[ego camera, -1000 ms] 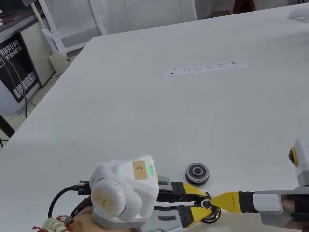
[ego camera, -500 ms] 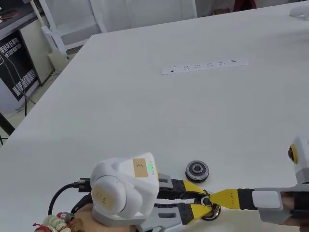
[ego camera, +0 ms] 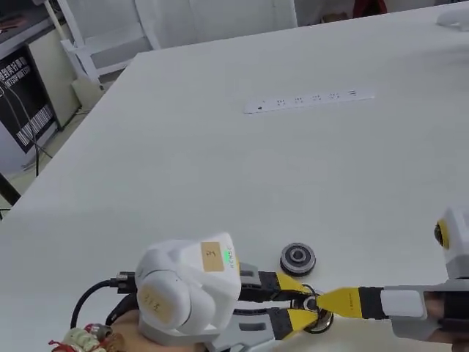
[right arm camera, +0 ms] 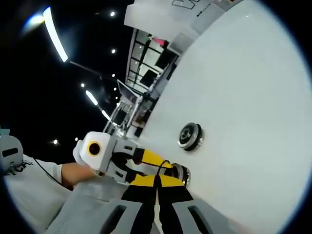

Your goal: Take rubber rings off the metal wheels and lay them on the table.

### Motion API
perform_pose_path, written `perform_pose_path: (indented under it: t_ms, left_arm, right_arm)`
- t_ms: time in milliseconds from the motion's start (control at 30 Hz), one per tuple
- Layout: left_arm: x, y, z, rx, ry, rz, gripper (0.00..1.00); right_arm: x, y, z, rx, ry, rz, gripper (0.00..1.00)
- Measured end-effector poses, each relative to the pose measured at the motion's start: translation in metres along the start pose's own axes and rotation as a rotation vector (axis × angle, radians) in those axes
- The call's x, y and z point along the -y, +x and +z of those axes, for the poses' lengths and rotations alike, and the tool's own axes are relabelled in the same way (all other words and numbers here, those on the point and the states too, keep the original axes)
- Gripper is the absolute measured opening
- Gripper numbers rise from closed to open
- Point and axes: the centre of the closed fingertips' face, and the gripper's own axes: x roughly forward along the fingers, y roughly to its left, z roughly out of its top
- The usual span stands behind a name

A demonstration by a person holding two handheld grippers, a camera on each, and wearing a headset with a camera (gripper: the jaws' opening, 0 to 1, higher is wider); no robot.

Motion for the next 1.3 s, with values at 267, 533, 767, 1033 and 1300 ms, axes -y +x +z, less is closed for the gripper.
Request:
perform_pose_path:
  t_ms: [267, 533, 767, 1033, 1300]
  left_arm:
    - [-0.001, 0.003, 0.002, -0.033, -0.018, 0.01, 0.14]
    - [0.001, 0.002, 0.005, -0.05, -0.004, -0.004, 0.18]
    - [0.003, -0.005, 0.02, -0.017, 0.021, -0.014, 0.22]
    - [0.003, -0.018, 0.033, 0.009, 0.04, -0.018, 0.34]
    - [-0.003, -0.04, 0.036, 0.012, 0.044, -0.013, 0.5]
  right_arm:
    - [0.01, -0.004, 0.001, 0.002, -0.016, -0.057, 0.0]
    - [0.012, -0.006, 0.001, -0.005, -0.045, -0.076, 0.0]
    - [0.008, -0.01, 0.004, 0.004, -0.058, -0.073, 0.0]
    - [0.008, -0.015, 0.009, 0.028, -0.052, -0.082, 0.0]
    - [-0.003, -0.018, 0.014, 0.037, -0.063, -0.075, 0.0]
